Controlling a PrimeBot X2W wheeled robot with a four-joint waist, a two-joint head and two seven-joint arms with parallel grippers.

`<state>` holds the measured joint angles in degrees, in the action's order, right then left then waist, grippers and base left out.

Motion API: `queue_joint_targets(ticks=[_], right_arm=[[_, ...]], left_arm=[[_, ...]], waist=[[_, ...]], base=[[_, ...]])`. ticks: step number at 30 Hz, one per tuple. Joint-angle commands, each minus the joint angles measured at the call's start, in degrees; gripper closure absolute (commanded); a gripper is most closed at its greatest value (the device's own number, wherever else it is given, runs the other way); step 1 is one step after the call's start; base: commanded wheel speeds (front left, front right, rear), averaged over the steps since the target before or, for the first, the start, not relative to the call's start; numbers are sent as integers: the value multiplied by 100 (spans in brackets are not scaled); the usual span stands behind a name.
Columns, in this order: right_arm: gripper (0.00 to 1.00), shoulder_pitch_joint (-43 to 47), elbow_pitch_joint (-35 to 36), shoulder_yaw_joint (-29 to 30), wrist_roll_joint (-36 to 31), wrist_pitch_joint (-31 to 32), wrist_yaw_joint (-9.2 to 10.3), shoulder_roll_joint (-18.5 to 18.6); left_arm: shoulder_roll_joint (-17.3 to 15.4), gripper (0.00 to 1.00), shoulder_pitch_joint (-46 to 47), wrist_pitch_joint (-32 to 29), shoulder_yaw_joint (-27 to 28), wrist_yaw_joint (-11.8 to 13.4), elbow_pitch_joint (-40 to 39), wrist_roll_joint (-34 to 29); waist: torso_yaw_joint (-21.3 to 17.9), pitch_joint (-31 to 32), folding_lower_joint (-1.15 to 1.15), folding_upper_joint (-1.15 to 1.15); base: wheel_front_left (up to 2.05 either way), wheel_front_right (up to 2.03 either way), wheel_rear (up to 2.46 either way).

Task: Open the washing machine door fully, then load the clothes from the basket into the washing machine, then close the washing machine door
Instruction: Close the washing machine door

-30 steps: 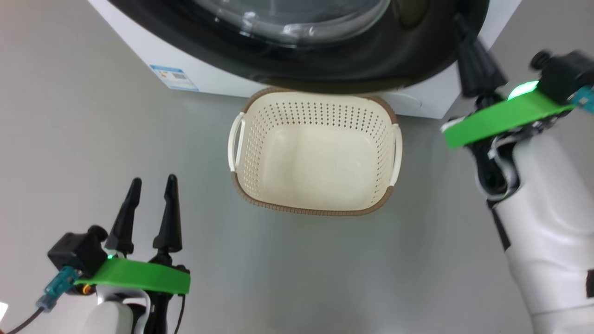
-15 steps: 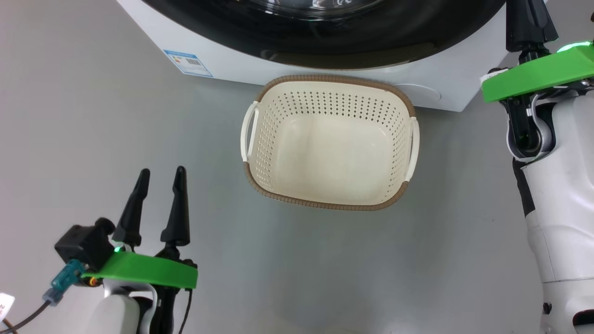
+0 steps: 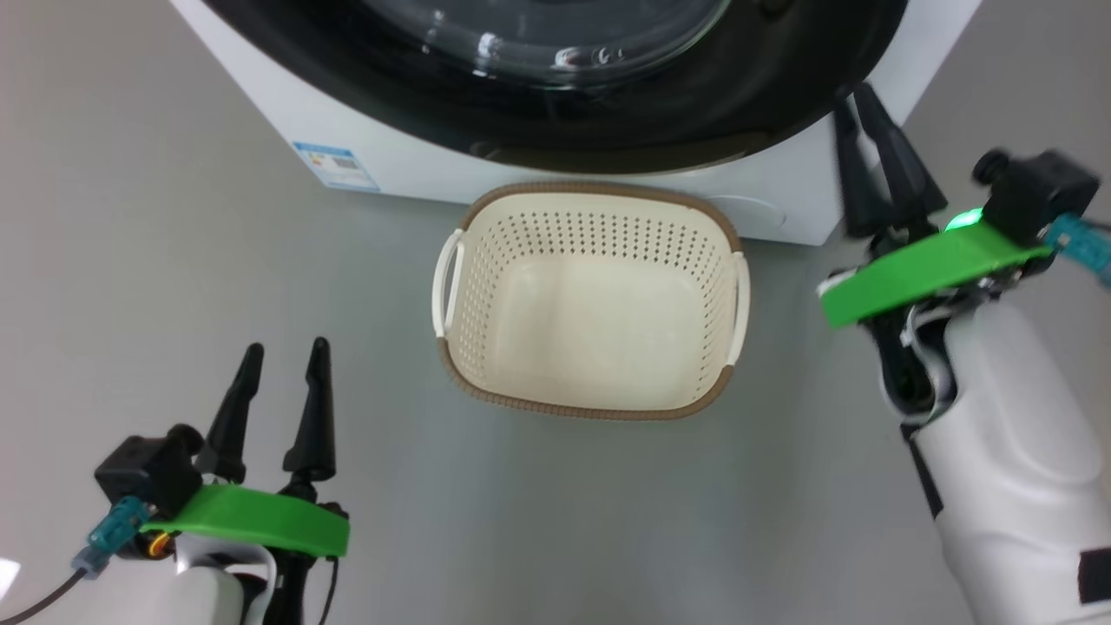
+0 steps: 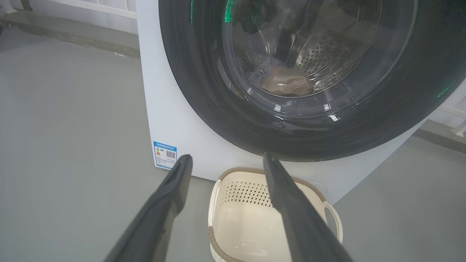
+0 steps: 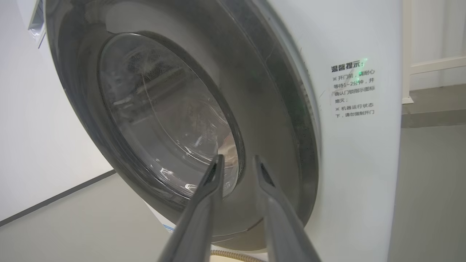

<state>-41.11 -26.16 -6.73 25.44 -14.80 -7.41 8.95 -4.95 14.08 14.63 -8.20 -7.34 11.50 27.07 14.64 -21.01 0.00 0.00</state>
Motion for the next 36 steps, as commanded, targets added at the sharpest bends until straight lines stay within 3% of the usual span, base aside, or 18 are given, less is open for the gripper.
queue_joint_targets(ticks=[1,10,36], right_arm=[[0,152,199,-166,58,-20,-8,-123],[0,1185,262,-520,47,-20,-8,63],[0,2949,414,54,0,-20,-8,331]], left_arm=[[-215,0,-34,37,214,-14,-67,28],[-485,0,-242,37,355,-14,45,-39],[-657,0,-783,37,689,-14,114,-359]], waist=[[-161,189,0,0],[-601,639,0,0],[-1320,1350,0,0]], base=[[0,0,0],[0,0,0],[0,0,0]])
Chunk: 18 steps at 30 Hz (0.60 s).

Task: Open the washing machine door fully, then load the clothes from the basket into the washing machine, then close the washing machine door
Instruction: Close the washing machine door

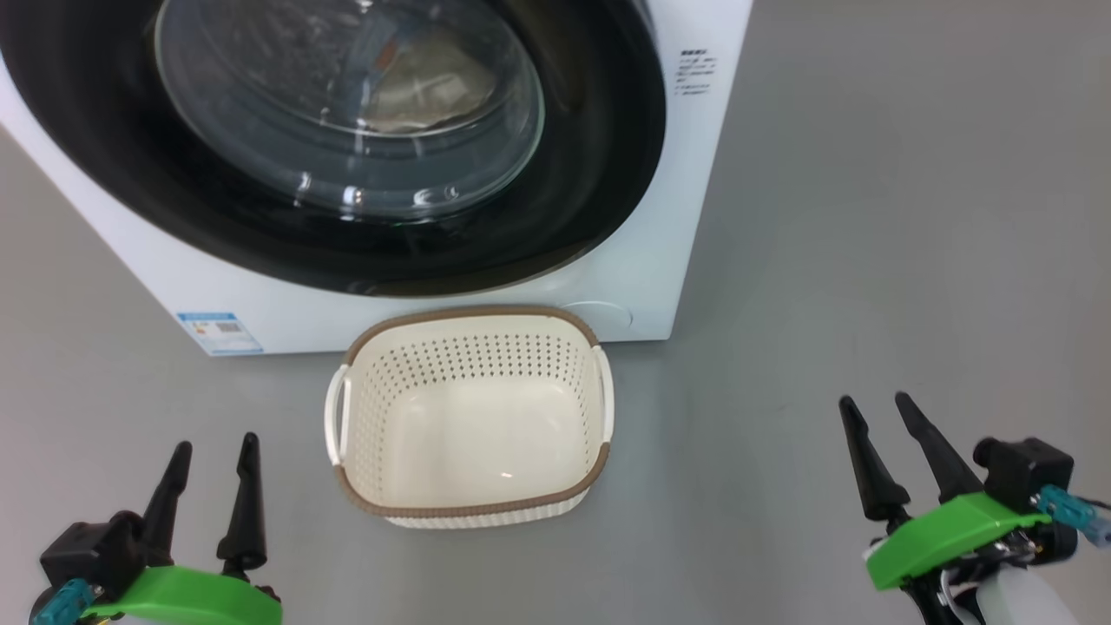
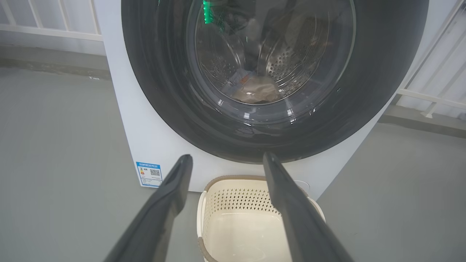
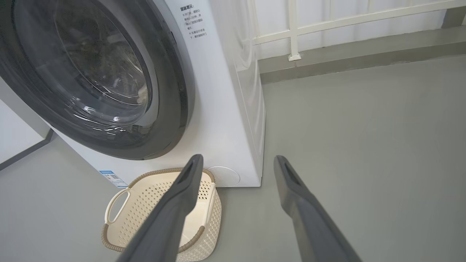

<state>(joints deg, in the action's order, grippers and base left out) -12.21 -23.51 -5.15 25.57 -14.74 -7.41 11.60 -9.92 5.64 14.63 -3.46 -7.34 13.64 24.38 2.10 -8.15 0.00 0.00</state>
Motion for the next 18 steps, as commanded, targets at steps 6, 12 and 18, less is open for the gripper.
queue_joint_targets(ticks=[6,12,18], right_arm=[[0,368,219,20,-3,-26,-8,75],[0,687,271,195,-3,-26,-8,65],[0,893,318,288,-8,-26,-8,42]], left_arm=[[-173,0,-101,37,247,-14,-64,-81],[-198,0,-270,37,309,-14,15,-66],[-210,0,-407,37,398,-14,12,-95]], waist=[[-184,233,0,0],[-242,401,0,0],[-283,515,0,0]], base=[[0,0,0],[0,0,0],[0,0,0]])
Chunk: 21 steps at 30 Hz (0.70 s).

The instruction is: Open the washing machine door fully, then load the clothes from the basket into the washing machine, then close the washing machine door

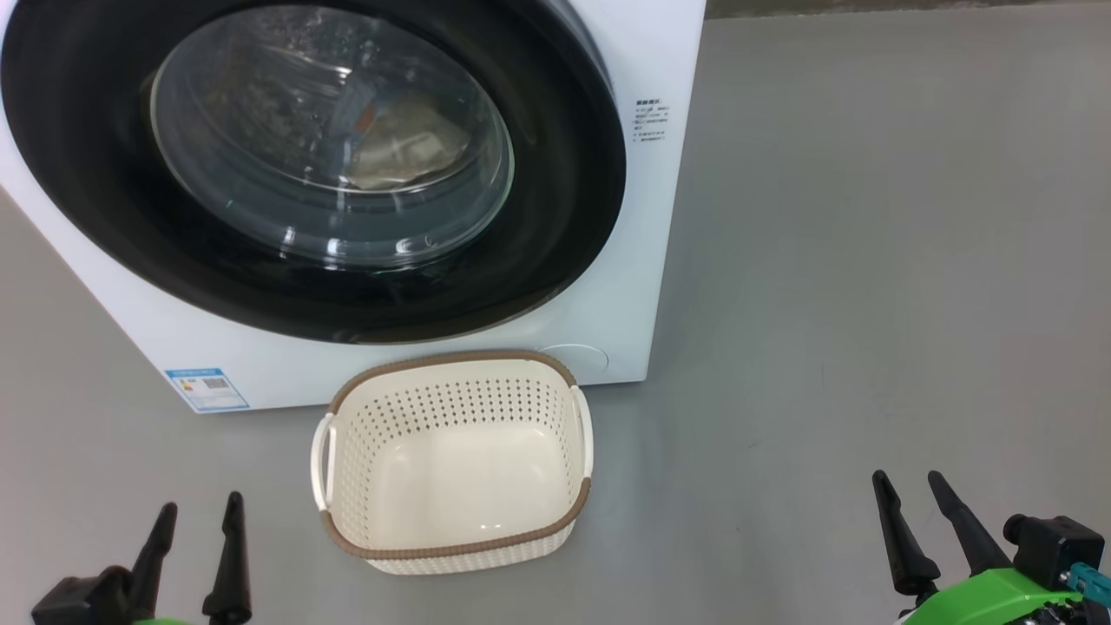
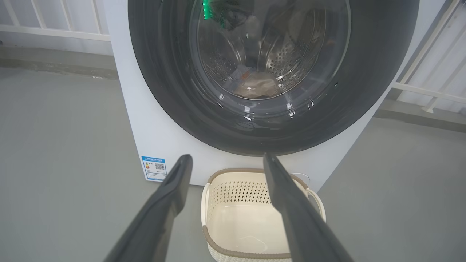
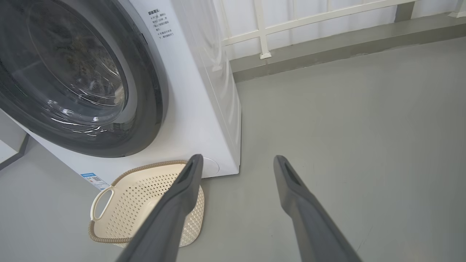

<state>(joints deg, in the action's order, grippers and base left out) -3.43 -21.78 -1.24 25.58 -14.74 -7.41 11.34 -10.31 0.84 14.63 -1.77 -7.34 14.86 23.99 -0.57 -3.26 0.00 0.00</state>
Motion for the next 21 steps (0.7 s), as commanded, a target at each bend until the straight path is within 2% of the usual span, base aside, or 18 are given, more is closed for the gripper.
queue_joint_targets(ticks=[1,19,20,21], right_arm=[[0,36,151,-93,-11,-26,-8,64],[0,162,195,-88,-29,-26,-8,15],[100,147,44,30,-17,0,0,-50],[100,147,-13,22,-16,2,0,-63]], left_arm=[[-171,0,58,37,237,-14,-112,-63],[-132,0,-43,37,296,-14,4,-151],[-1,100,-111,0,75,0,101,-108],[32,100,-114,-3,65,2,156,-105]], waist=[[-19,35,0,0],[-31,143,0,0],[-31,144,0,0],[-30,145,0,0]], base=[[0,0,0],[0,0,0],[0,0,0],[0,0,0]])
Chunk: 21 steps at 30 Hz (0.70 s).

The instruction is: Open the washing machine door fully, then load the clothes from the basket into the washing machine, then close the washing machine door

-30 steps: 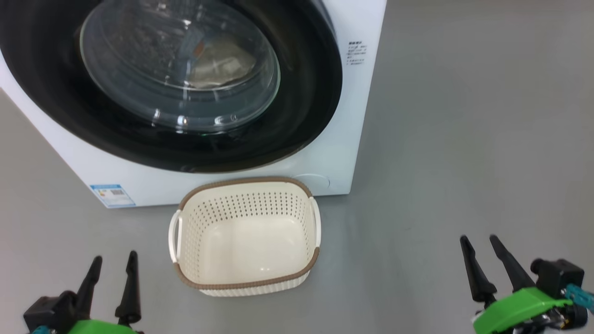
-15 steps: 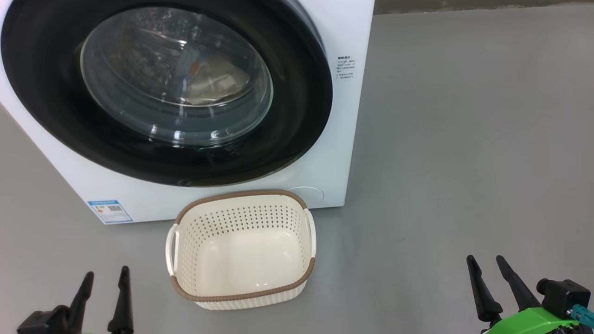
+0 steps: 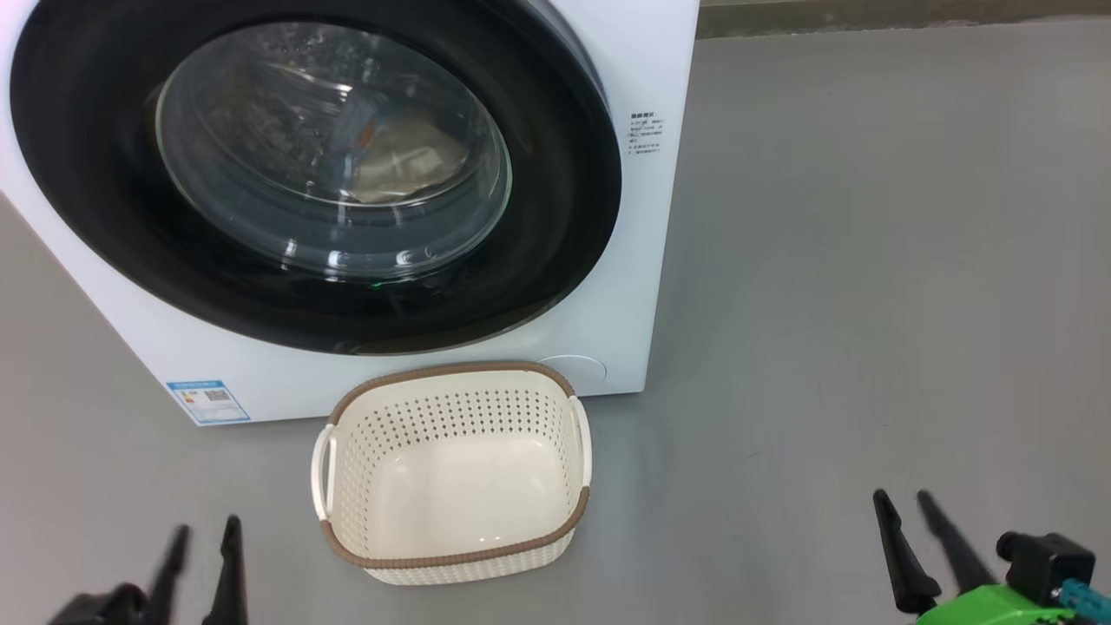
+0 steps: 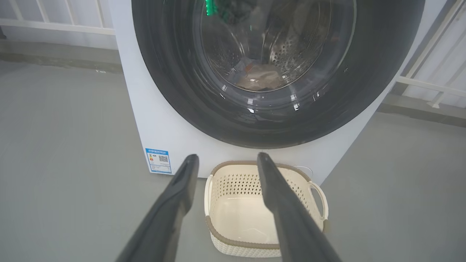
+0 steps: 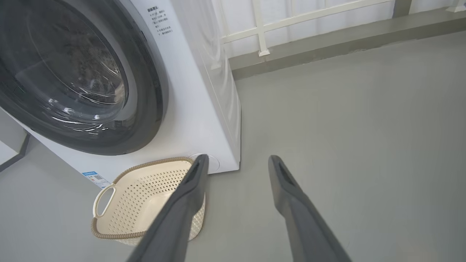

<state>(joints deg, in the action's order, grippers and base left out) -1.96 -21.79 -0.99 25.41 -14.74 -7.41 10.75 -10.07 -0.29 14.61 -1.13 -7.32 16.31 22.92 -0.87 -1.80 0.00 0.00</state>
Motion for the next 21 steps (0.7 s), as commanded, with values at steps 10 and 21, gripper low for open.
queue_joint_targets(ticks=[10,21], right_arm=[[100,22,-187,15,308,104,0,-144],[100,-24,-93,87,947,305,-1,-209]], left_arm=[[222,100,-58,-107,-14,-1,192,319],[272,100,14,-306,62,-2,153,983]], waist=[[4,18,11,0],[12,24,0,0]], base=[[0,0,0],[0,0,0]])
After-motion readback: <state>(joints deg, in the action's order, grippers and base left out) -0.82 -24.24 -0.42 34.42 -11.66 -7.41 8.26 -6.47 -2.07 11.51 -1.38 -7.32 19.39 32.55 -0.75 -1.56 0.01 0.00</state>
